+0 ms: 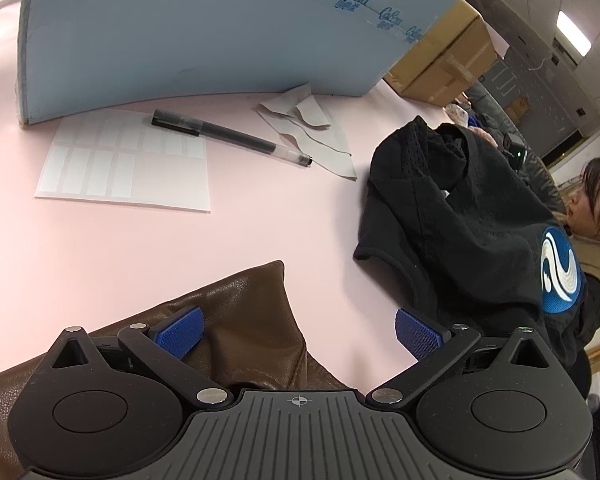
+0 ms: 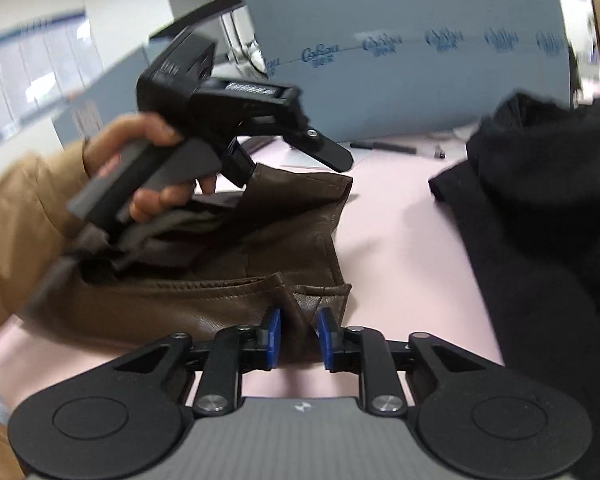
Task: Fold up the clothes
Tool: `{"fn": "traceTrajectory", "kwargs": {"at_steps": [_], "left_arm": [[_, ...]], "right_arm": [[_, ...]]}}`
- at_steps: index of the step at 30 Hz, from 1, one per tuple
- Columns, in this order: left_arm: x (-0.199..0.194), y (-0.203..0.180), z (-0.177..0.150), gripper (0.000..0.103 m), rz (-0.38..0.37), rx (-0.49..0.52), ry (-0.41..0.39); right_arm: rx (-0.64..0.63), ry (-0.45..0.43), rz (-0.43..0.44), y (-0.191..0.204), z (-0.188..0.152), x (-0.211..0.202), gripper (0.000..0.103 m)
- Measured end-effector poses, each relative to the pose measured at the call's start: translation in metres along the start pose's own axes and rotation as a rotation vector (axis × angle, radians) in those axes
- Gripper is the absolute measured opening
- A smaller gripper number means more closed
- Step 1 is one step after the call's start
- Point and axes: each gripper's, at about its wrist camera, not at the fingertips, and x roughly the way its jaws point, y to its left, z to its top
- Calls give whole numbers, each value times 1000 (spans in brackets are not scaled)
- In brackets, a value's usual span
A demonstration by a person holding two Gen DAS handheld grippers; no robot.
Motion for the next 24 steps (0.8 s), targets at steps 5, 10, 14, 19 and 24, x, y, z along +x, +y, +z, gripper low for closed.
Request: {"fn": "traceTrajectory", "kwargs": {"at_steps": [5, 10, 14, 19, 24], "left_arm": [[0, -2, -3, 103, 5, 32, -2], [0, 0, -3, 103, -3, 30, -7], [-1, 1, -3, 103, -8, 26, -9], [0, 0, -4, 103, -7, 40, -11], [0, -4, -4, 103, 9, 66, -3]], "right_arm": [[22, 18, -39, 5, 0, 7, 56], [185, 29, 68, -21, 3, 9, 37], [285, 35, 134, -36, 2, 10, 30], [489, -27, 248, -62, -15, 10, 16], [633, -103, 331, -75, -36, 12, 13]]}}
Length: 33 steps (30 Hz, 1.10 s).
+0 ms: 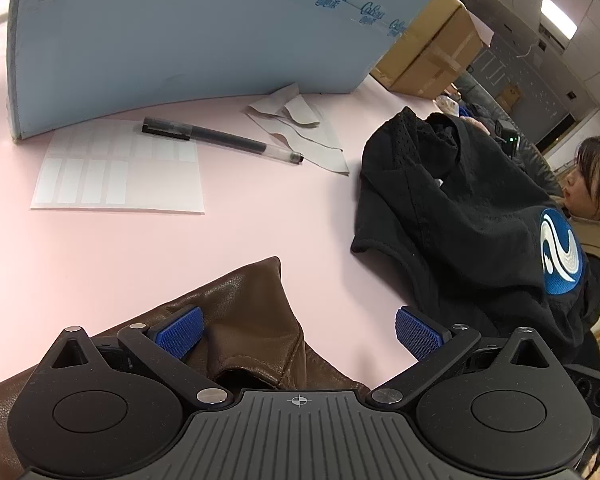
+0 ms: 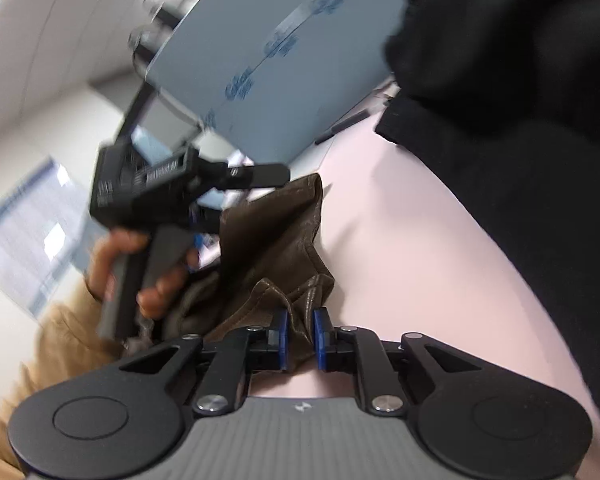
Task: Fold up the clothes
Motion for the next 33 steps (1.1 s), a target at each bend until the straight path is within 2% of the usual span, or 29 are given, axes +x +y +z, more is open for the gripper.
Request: {"fn": "traceTrajectory", "kwargs": {"at_steps": [2, 3, 4, 6, 12, 14, 18, 20, 21, 23, 24, 25, 26, 27, 28, 30, 33], "left_arm": [[1, -7, 0, 103, 37, 54, 6], [1, -11, -1, 103, 63, 88, 10], [2, -14, -1, 103, 86, 113, 13], [2, -19, -1, 103, 133, 158, 21], [-14, -11, 6, 103, 52, 87, -7], [-25, -12, 10, 103, 50, 89, -22], [-49, -21, 10, 103, 58, 166, 13], [-68, -27, 10, 103, 61, 212, -33], [-80, -28, 12, 103, 83, 238, -83], [-92, -25, 19, 103, 184, 260, -178], [-92, -23, 22, 103, 262, 268, -204], [-86, -17, 26, 103, 419, 295, -227], [-77, -13, 27, 103, 514, 332, -215], [-71, -11, 26, 103, 546, 362, -193], [-57, -6, 23, 103, 573, 422, -133], [-42, -5, 15, 103, 541, 490, -54], [-33, -19, 2, 103, 474, 611, -6]], "right_arm": [[-23, -8, -10, 3, -1, 2, 13], [-104, -8, -48, 12, -2, 5, 13], [-130, -9, -61, 15, -3, 7, 13], [-111, -6, -47, 12, 0, 9, 13], [-98, -6, -31, 8, 1, 13, 13], [-95, -6, -27, 6, 1, 12, 13], [-99, -8, -26, 5, 1, 13, 13], [-100, -7, -25, 4, 1, 13, 13], [-100, -7, -24, 4, 1, 13, 13], [-98, -6, -22, 3, 1, 14, 13], [-97, -6, -21, 3, 1, 14, 13], [-97, -6, -21, 2, 1, 14, 13], [-97, -7, -21, 2, 1, 14, 13], [-98, -8, -21, 2, 0, 14, 13], [-99, -9, -22, 2, 0, 14, 13], [-99, -9, -22, 2, 0, 14, 12], [-95, -8, -19, 2, 0, 15, 12]]}}
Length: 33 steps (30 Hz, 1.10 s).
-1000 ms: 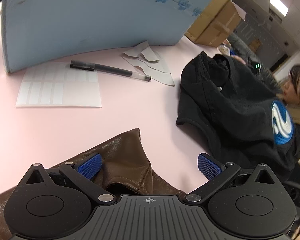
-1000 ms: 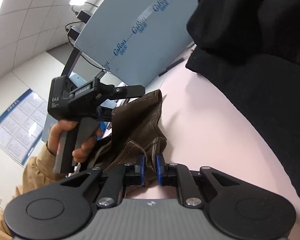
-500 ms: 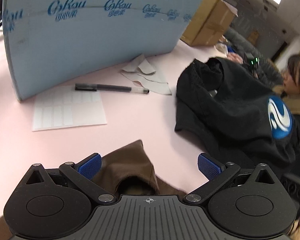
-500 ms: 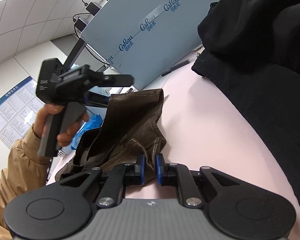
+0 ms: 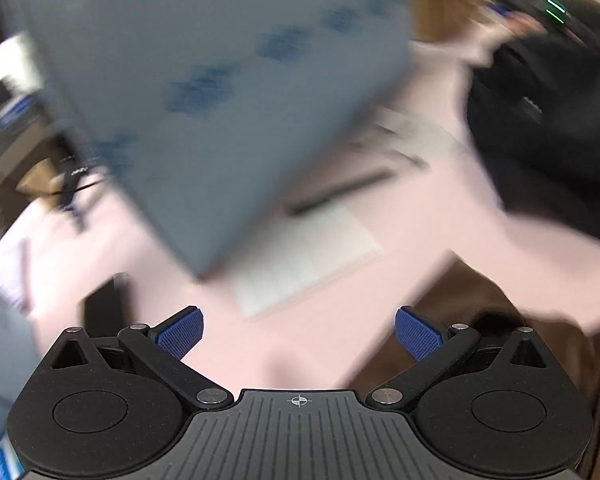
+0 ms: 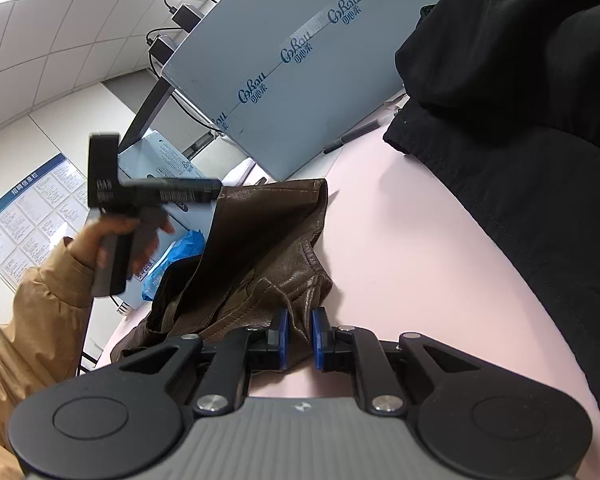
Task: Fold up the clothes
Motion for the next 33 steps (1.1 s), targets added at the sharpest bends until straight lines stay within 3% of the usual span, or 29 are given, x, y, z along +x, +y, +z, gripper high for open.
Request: {"fn": "traceTrajectory", "kwargs": {"at_steps": [9, 13, 16, 20, 23, 26, 28, 30, 33], "left_arm": [[8, -29, 5, 103, -92, 88, 21], [-5, -29, 6, 103, -211, 64, -3], [-4, -35, 5, 103, -203, 100, 19], [2, -46, 2, 101, -252, 106, 12], [12, -55, 4, 91, -234, 134, 35], [21, -51, 5, 69, -234, 85, 47], [24, -40, 7, 43, -253, 12, 46], [28, -31, 8, 37, -256, -39, 50], [29, -29, 5, 36, -262, -53, 41]], "right_arm": [[4, -1, 3, -1, 1, 0, 13], [5, -1, 5, 0, 1, -1, 13], [8, -1, 6, 0, 1, 0, 13], [10, -1, 8, -1, 1, 0, 13], [10, -1, 7, -2, 2, -2, 13], [11, -1, 8, -3, 2, -2, 13], [12, -1, 9, -3, 2, -3, 13], [11, -2, 9, -3, 2, -3, 13], [11, -1, 9, -3, 2, -3, 13]]}}
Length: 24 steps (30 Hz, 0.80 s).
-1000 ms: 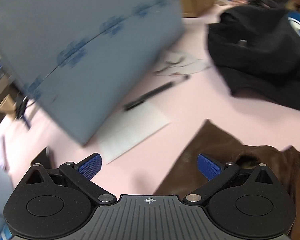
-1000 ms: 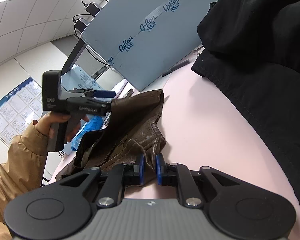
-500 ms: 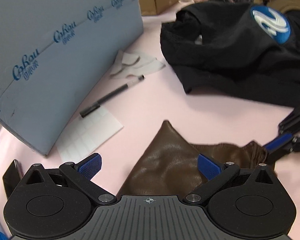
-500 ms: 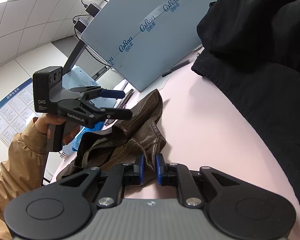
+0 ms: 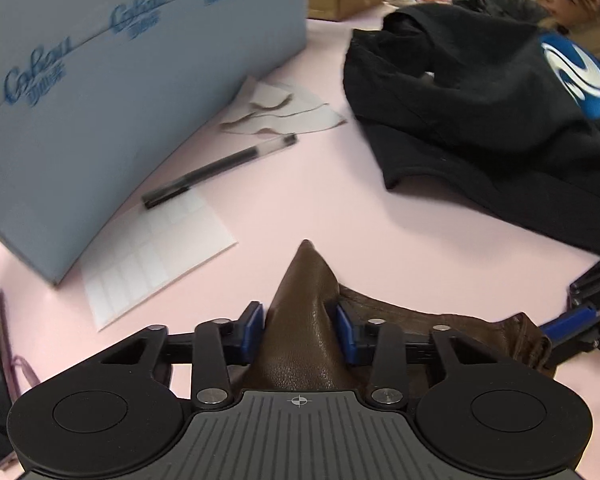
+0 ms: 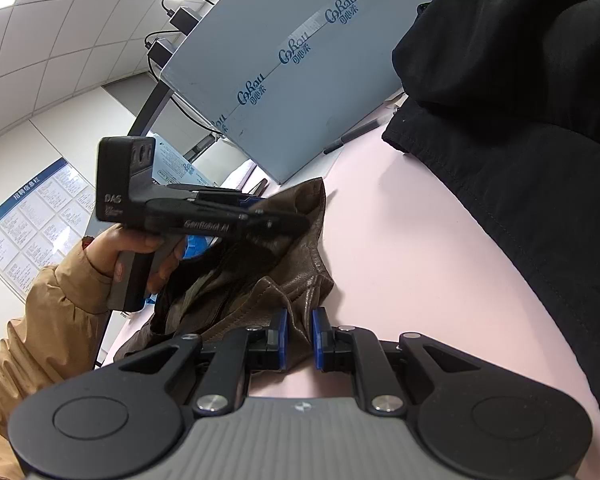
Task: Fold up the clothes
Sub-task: 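Close the left tool on the vest corner beside the right tool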
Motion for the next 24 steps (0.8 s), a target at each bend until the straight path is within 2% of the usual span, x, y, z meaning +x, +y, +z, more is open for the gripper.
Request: {"fn": "traceTrajectory", "kwargs": {"at_steps": [4, 9, 13, 19, 21, 24], "left_arm": [[-1, -13, -6, 34, 54, 41, -36], [0, -12, -14, 28, 91, -29, -116], [-3, -15, -19, 17, 135, -49, -159], [-11, -19, -26, 15, 155, -97, -227], [-21, -19, -27, 15, 151, -112, -261], [-38, -11, -28, 15, 128, -166, -305]], "right_arm": [[-2, 0, -2, 1, 0, 0, 13], [-2, -5, -4, 2, 0, -1, 14], [4, -13, 4, 2, -1, -4, 14], [101, -56, 75, -7, -2, -9, 13], [148, -83, 134, -10, -3, -12, 13], [179, -106, 176, -8, -4, -13, 13]]}}
